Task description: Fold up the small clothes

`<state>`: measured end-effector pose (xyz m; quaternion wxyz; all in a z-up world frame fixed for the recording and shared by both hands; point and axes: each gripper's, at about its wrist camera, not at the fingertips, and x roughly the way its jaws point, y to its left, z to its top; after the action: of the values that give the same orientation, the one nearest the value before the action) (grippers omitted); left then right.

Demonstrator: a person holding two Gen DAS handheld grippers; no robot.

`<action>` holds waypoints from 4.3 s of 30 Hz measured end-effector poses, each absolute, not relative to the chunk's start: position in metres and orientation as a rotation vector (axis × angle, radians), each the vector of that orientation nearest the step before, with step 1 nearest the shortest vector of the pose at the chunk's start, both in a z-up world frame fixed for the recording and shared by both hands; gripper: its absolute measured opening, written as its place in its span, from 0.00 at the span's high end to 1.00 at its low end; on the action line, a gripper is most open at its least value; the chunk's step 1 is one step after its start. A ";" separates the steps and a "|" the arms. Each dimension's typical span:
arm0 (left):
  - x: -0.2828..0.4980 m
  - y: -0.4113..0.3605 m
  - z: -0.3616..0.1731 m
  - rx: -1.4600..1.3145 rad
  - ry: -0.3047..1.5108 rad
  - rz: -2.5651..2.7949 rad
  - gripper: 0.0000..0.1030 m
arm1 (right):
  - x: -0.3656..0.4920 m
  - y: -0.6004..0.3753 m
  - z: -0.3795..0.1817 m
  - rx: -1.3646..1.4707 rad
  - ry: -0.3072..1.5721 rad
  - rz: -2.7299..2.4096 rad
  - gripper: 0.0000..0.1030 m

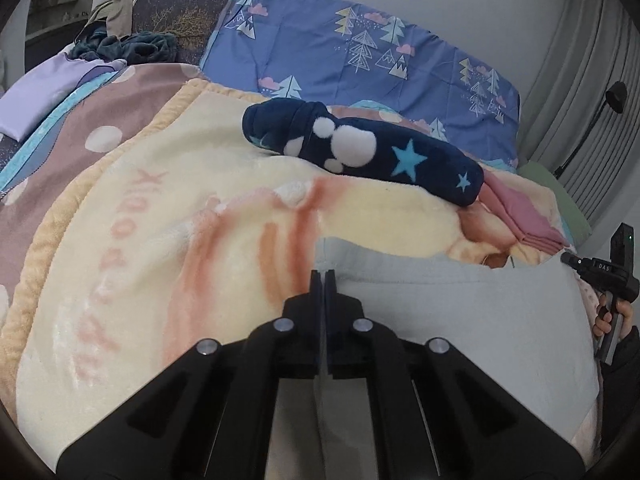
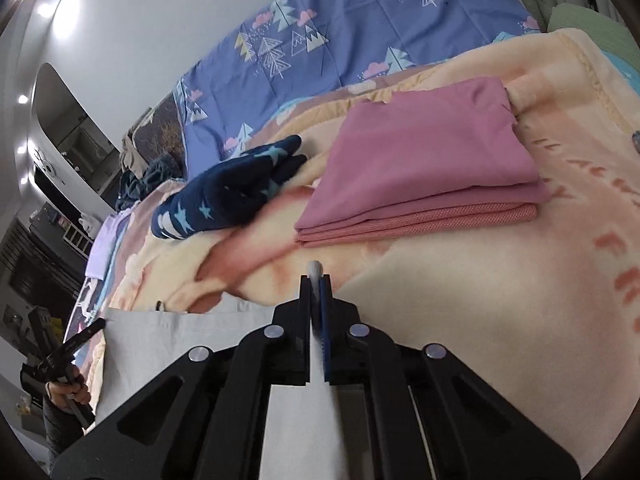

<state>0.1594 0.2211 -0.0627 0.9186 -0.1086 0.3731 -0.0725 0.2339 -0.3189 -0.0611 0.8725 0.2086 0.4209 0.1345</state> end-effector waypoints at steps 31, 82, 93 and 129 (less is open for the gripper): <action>-0.051 -0.192 -0.081 0.611 0.702 -0.672 0.34 | 0.192 -0.377 -0.093 0.565 1.013 0.459 0.76; -0.031 -0.224 -0.098 0.420 0.868 -0.805 0.97 | 0.207 -0.349 -0.098 0.537 0.938 0.425 0.96; -0.044 -0.187 -0.078 0.334 0.793 -0.750 0.61 | 0.171 -0.396 -0.065 0.707 0.746 0.367 0.64; -0.099 0.216 -0.092 -0.250 0.727 -0.235 0.81 | -0.077 0.010 -0.053 -0.489 0.719 0.759 0.48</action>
<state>-0.0991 0.2158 -0.0923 0.9203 -0.1215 0.3539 -0.1143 -0.0773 0.0099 -0.0526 0.8381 -0.2312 0.3397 0.3589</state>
